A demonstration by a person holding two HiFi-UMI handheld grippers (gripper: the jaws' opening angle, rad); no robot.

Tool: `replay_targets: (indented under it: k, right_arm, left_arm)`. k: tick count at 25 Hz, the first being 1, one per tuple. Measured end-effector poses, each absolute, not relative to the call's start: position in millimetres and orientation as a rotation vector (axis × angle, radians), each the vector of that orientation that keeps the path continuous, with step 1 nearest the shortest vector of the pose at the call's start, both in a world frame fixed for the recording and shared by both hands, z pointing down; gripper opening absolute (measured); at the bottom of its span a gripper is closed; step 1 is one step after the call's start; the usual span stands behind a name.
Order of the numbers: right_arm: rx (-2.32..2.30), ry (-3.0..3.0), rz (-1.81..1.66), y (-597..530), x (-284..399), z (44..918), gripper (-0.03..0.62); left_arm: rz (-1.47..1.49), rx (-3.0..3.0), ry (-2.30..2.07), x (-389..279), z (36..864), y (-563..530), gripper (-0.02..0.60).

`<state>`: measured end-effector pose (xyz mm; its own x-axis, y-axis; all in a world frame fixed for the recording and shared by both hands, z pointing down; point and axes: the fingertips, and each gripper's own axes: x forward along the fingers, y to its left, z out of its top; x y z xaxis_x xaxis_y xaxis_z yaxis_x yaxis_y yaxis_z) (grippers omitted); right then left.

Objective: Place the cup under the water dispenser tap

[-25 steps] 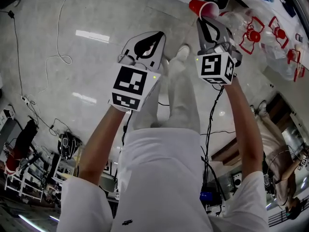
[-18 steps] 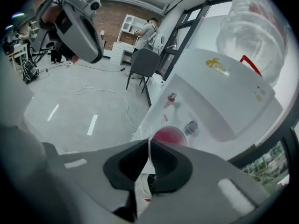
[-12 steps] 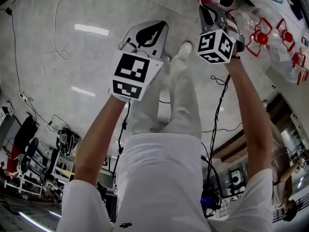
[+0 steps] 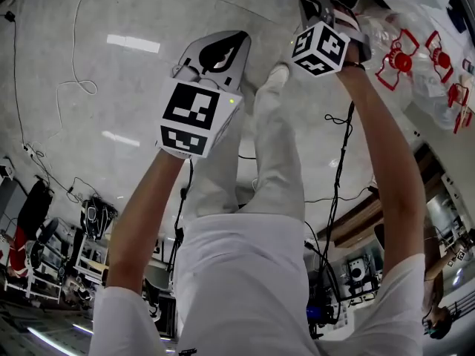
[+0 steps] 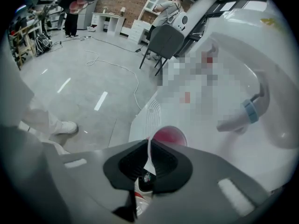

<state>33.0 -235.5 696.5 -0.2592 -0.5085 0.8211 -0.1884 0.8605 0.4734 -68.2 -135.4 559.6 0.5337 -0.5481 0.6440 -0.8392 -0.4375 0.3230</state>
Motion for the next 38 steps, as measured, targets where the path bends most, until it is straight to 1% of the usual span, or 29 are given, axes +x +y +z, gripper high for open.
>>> replay_targets:
  k: [11, 23, 25, 32, 35, 38]
  right_arm:
    - [0.491, -1.761, -0.305, -254.9, 34.5, 722.9, 0.029]
    - [0.502, -1.759, -0.305, -263.8, 36.4, 732.1, 0.035]
    - [0.513, -1.760, -0.297, -265.1, 37.4, 732.0, 0.058]
    - [0.531, -1.769, -0.273, -264.5, 36.7, 726.9, 0.109]
    - [0.525, -1.785, -0.241, -259.8, 35.6, 724.9, 0.155]
    - [0.541, -1.810, -0.238, -254.9, 33.6, 717.4, 0.163]
  left_arm:
    - [0.605, 2.123, -1.122, -69.4, 566.7, -137.3, -0.002]
    - [0.617, 2.131, -1.112, -64.6, 571.6, -145.9, -0.002]
    - [0.619, 2.133, -1.112, -63.7, 571.2, -145.8, -0.002]
    - [0.619, 2.138, -1.105, -62.2, 568.5, -144.3, -0.002]
    - [0.623, 2.142, -1.101, -60.4, 567.3, -143.0, -0.002]
    - [0.631, 2.146, -1.098, -60.6, 564.8, -140.8, -0.002]
